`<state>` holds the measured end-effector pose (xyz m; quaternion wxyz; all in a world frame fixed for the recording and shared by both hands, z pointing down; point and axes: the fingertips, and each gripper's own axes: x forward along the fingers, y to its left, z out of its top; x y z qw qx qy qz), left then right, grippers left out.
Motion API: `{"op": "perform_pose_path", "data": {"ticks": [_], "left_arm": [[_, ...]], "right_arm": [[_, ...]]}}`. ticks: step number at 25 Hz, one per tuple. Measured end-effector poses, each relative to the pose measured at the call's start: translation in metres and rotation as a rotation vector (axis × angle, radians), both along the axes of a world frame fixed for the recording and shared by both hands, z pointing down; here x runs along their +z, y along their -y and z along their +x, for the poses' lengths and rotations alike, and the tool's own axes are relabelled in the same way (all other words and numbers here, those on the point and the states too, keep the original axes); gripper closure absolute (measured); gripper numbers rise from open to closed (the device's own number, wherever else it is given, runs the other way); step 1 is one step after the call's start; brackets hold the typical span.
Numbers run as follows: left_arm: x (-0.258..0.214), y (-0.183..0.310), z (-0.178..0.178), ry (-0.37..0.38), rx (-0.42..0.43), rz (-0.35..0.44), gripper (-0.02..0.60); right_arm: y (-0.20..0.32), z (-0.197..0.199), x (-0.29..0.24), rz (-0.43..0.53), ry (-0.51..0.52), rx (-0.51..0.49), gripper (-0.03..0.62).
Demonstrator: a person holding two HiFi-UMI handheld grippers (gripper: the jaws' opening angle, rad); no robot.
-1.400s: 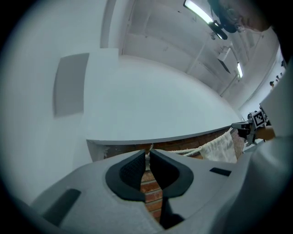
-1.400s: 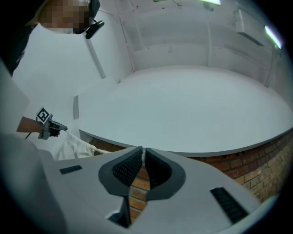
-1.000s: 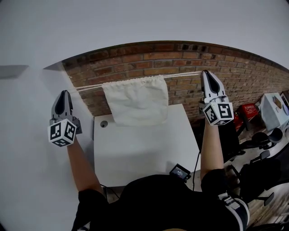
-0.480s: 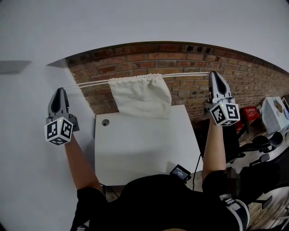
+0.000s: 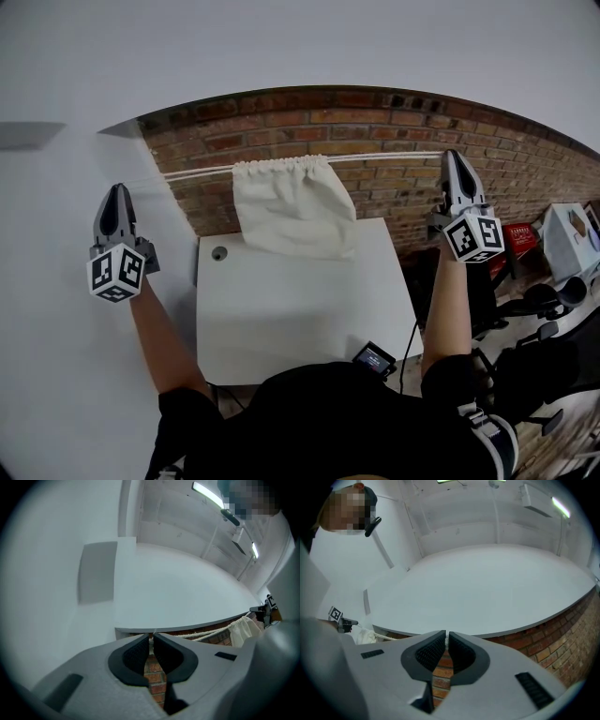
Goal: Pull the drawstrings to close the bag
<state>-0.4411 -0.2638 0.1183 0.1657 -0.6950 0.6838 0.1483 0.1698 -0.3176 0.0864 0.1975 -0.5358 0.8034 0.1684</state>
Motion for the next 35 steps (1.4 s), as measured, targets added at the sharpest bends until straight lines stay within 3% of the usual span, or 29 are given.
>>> {"op": "perform_pose_path", "data": {"ticks": [5,35], "left_arm": [[-0.004,-0.004,-0.007,0.001,-0.015,0.016,0.538],[-0.020,-0.016,-0.032,-0.025,-0.024,0.059,0.538]], "right_arm": [[-0.001,0.007,-0.008,-0.007,0.084,-0.064,0.566],[-0.006,0.048,-0.016,0.001,0.168,-0.056,0.568]]}}
